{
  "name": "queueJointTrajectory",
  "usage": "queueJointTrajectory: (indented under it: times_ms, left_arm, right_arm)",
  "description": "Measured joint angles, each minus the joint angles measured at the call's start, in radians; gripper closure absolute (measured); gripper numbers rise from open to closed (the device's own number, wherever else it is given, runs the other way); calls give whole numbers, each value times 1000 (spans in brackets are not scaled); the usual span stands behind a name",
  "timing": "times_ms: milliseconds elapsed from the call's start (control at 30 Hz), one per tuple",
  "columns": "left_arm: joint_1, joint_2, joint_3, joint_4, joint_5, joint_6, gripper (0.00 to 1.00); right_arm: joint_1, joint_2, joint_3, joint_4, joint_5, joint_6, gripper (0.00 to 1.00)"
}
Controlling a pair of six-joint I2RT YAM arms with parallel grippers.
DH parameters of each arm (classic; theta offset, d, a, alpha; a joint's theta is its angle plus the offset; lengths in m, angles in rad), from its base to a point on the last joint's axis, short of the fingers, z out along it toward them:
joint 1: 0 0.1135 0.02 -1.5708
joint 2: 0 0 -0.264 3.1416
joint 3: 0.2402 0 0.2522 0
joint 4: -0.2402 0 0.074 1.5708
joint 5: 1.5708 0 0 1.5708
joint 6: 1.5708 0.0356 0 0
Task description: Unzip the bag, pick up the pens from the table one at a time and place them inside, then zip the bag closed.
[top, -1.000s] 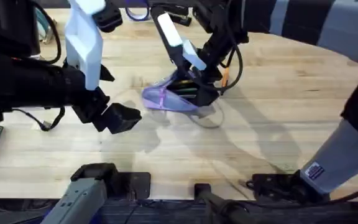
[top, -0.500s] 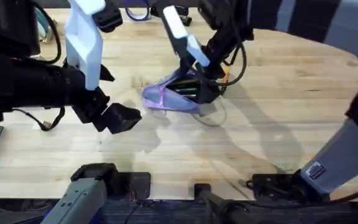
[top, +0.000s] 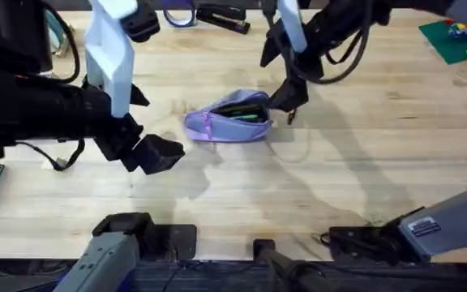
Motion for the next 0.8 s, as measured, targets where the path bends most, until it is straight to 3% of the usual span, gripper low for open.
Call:
queueJointTrajectory:
  times_ms: [367,800]
  left_arm:
    - [0,0,0,0,0,0,7]
    - [0,0,0,0,0,0,7]
  right_arm:
    - [-26,-39,0,4,43,330,5]
    - [-26,-39,0,3,447,878,5]
